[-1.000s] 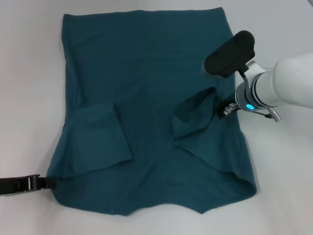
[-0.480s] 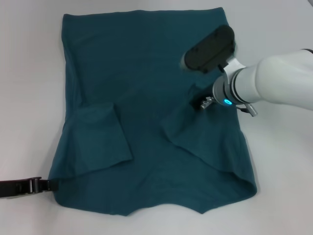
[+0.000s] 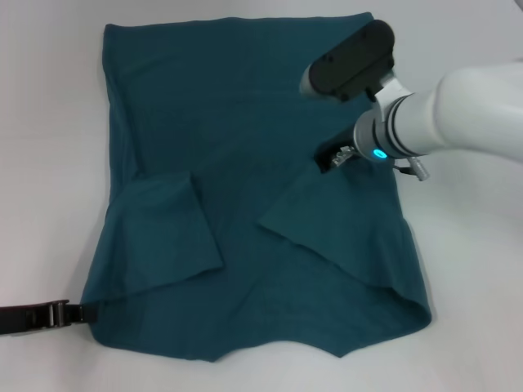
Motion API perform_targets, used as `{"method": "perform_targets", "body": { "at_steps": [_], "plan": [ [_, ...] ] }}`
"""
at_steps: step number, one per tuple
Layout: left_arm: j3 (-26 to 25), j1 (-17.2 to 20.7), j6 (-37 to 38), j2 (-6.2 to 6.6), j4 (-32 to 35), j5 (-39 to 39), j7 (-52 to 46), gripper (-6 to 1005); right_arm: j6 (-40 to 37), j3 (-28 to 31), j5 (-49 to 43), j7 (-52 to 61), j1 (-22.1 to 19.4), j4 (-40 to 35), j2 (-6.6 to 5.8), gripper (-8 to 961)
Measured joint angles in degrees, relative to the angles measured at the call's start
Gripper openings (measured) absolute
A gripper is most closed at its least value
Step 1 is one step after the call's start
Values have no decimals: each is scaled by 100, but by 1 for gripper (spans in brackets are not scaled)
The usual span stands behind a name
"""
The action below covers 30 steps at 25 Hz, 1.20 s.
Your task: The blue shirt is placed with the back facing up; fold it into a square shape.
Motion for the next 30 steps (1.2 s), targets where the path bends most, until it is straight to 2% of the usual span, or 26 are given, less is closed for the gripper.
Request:
{"method": "perform_targets", "body": {
  "at_steps": [7, 9, 10, 11, 12, 15, 23, 30],
  "plan": [
    [-7, 55, 33, 23, 32, -1, 10, 3, -2564, 254, -24, -20, -1178, -2756, -15, -1],
    [-9, 57, 34, 36, 34, 1, 11, 3, -3405, 287, -46, -9, -1414, -3393, -23, -1],
    [-9, 57, 33, 41, 34, 4, 11, 3, -4139, 289, -66, -20, -1597, -3824, -26, 0],
    [-9, 56, 33, 45, 34, 8, 12, 3, -4139, 289, -66, -20, -1597, -3824, -26, 0],
    [-9, 39, 37, 58, 34, 26, 12, 3, -4643, 251, -84, -46, -1730, -4074, -18, 0],
    [1, 19, 40, 72, 35, 40, 12, 3, -4967, 163, -119, -58, -1836, -4205, -7, 0],
    [27, -72, 52, 128, 3, 47, -18, 2, -5385, -708, -531, -199, -2230, -4852, 3, 237],
    [36, -143, 52, 121, -10, 56, -71, 2, -5836, -1138, -689, -250, -2200, -5158, 15, 451]
  ]
}}
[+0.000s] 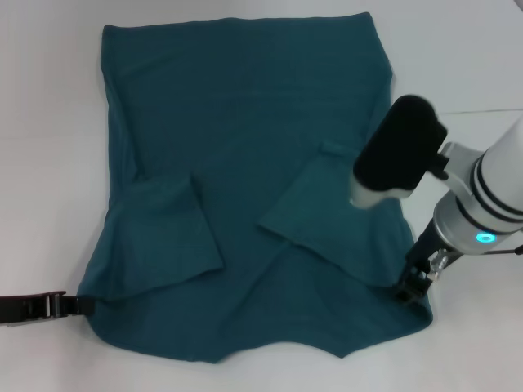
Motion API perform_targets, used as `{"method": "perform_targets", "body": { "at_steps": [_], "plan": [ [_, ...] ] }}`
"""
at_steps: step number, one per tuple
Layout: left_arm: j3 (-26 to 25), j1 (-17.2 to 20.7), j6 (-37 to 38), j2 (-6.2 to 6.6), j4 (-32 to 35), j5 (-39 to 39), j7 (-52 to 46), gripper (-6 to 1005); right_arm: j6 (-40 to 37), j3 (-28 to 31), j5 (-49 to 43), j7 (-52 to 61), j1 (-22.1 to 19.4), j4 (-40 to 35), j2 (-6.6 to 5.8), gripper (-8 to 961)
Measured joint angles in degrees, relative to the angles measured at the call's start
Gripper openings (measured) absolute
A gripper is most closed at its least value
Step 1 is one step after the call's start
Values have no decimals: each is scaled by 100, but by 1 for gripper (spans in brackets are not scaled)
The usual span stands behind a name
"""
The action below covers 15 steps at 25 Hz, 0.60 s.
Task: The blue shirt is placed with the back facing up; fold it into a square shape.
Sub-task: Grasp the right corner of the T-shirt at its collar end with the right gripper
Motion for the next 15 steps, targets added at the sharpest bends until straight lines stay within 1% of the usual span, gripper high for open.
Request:
{"method": "perform_targets", "body": {
  "at_steps": [4, 6, 9, 15],
  "plan": [
    [0, -1, -15, -5, -5, 2, -23, 2, -142, -394, -374, 115, 14, -8, 13, 592],
    [-3, 12, -29, -5, -7, 6, -25, 2, -123, -536, -478, 202, 14, -9, 12, 600],
    [-7, 22, -51, -1, -9, 9, -25, 2, -24, -599, -478, 248, 18, -9, 14, 613],
    [-1, 7, -56, 7, -9, 9, -9, 3, 186, -829, -477, 354, 84, 127, 30, 610]
  ]
}}
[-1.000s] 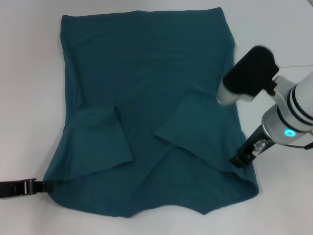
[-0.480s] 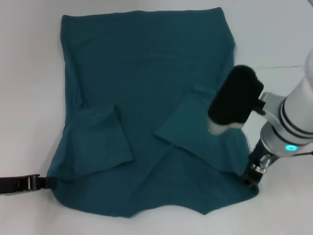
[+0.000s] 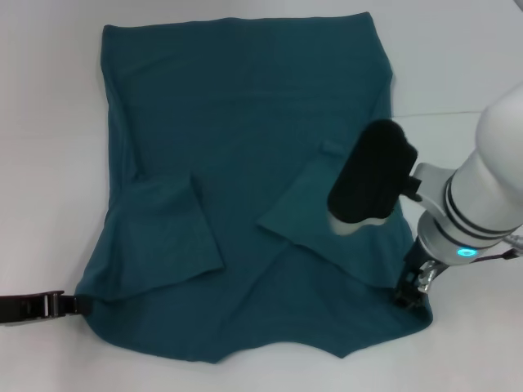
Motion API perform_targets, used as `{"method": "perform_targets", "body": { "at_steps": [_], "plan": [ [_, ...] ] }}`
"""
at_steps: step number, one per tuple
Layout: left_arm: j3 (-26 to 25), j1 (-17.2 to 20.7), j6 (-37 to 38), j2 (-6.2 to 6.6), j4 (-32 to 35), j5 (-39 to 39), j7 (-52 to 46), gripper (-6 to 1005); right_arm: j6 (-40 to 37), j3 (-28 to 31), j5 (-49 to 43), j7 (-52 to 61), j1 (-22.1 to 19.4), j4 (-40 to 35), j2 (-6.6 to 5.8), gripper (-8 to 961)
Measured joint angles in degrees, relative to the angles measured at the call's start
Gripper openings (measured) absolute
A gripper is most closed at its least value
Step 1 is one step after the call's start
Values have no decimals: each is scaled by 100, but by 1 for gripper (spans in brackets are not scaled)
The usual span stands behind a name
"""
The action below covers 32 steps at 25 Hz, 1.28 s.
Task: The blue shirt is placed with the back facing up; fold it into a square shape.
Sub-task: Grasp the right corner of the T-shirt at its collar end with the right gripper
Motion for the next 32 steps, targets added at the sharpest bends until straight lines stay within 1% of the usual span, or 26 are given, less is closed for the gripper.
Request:
{"method": "perform_targets", "body": {
  "at_steps": [8, 18, 24, 32],
  "plan": [
    [-7, -12, -7, 4, -8, 0, 16, 3, 150, -219, 1, 217, 140, 284, 11, 606],
    [-5, -13, -16, 4, -9, -1, 28, 2, 555, -250, 4, 363, 188, 577, 12, 601],
    [-2, -13, -16, 4, -9, -1, 30, 2, 749, -242, 5, 430, 147, 621, 9, 593],
    [-2, -13, -16, 4, -9, -1, 30, 3, 950, -149, 24, 653, 132, 812, -5, 293]
  ]
}}
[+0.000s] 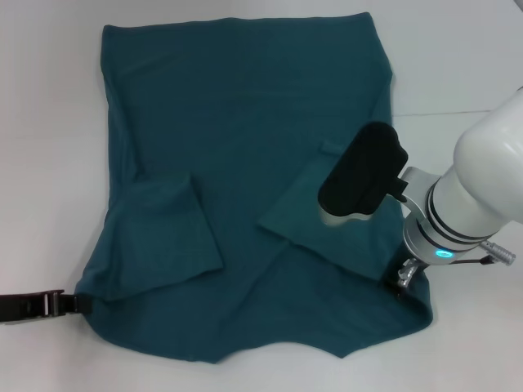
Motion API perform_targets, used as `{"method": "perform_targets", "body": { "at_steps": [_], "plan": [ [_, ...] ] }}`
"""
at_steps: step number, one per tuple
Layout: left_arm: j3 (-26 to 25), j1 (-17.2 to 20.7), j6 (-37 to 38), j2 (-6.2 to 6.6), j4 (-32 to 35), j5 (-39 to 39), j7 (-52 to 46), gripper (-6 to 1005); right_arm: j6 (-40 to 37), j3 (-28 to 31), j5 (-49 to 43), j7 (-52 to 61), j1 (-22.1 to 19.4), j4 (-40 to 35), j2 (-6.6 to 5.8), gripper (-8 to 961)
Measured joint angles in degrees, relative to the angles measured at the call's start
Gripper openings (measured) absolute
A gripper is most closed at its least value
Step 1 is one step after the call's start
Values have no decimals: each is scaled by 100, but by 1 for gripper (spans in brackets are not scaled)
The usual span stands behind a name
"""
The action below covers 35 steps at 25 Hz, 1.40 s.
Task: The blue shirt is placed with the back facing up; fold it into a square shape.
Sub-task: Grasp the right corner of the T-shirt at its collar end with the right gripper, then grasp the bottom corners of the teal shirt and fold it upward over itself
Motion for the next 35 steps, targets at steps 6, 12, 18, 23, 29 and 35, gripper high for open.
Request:
{"method": "perform_targets", "body": {
  "at_steps": [6, 12, 18, 23, 29, 35],
  "plan": [
    [2, 0, 0, 0, 0, 0, 0, 3, 10, 61, 16, 31, -39, 10, -1, 135],
    [2, -1, 0, 0, 0, 0, 0, 2, 2, 131, 98, 3, -82, 9, -11, 36],
    [-27, 17, 8, 22, 0, 0, 0, 2, -98, 770, 202, -199, -188, -63, -34, 3],
    [-41, 28, 71, 64, 1, 0, -34, 3, -274, 1213, 178, -361, -318, -135, -44, 4],
    [-95, 48, 214, 111, 11, 0, -99, 3, -438, 1617, 162, -437, -434, -218, -46, 2],
    [-201, 50, 472, 122, 57, 0, -144, 2, -584, 1808, 7, -226, -508, -264, -37, 1]
  ]
}}
